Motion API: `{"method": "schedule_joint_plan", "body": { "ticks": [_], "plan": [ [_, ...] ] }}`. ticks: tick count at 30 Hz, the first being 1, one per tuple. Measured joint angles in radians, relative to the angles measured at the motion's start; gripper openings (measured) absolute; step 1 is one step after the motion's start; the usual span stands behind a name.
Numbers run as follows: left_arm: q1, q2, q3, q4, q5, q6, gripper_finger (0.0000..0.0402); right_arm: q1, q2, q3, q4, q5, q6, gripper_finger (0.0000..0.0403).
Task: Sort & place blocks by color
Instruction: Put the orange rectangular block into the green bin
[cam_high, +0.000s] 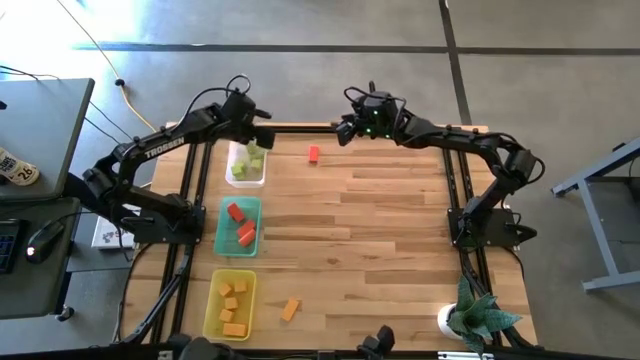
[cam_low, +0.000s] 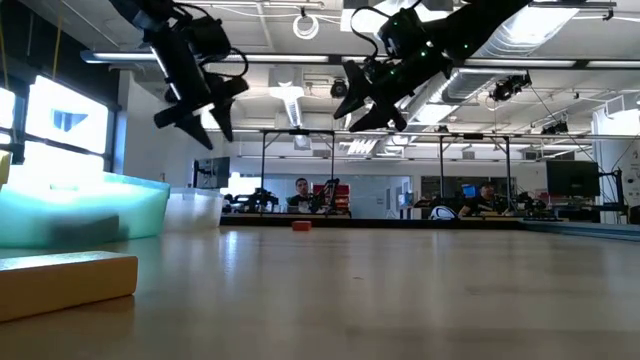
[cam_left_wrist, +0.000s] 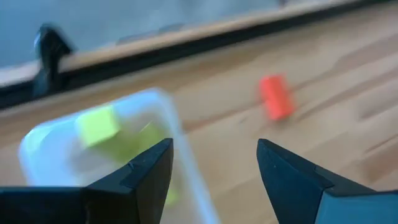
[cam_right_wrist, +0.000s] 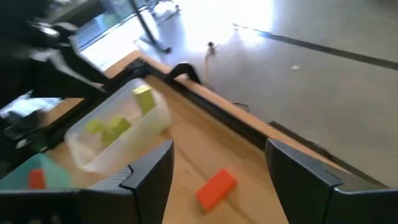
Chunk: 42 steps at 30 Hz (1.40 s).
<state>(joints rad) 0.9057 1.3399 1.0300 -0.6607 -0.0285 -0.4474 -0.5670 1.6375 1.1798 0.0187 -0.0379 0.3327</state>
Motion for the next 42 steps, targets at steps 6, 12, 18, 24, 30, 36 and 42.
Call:
{"method": "schedule_joint_plan", "body": {
  "ticks": [6,12,18,24,30,36,42],
  "plan": [
    [-0.072,0.000,0.006,0.183,-0.001,-0.063,0.0220,-0.004,0.000,0.004,-0.007,0.050,0.000,0.0238],
    [-0.131,0.000,0.011,0.271,-0.007,-0.036,0.0220,-0.007,0.000,0.004,-0.006,0.053,0.030,0.0238],
    [-0.150,0.000,0.122,0.145,-0.060,0.020,0.0220,0.012,0.000,0.019,0.006,0.029,0.072,0.0238],
    [-0.156,0.000,0.226,0.020,-0.119,0.079,0.0220,0.038,0.000,0.091,0.004,0.116,0.051,0.0238],
    [-0.146,0.000,0.267,-0.203,-0.128,0.084,0.0220,0.065,0.000,0.161,-0.069,0.192,0.074,0.0238],
    [-0.146,0.000,0.268,-0.316,-0.149,0.084,0.0220,0.097,0.014,0.194,-0.074,0.204,0.160,0.0238],
    [-0.165,0.000,0.268,-0.323,-0.144,0.121,0.0220,0.131,0.134,0.321,-0.125,0.191,0.156,0.0238]
  ]
}}
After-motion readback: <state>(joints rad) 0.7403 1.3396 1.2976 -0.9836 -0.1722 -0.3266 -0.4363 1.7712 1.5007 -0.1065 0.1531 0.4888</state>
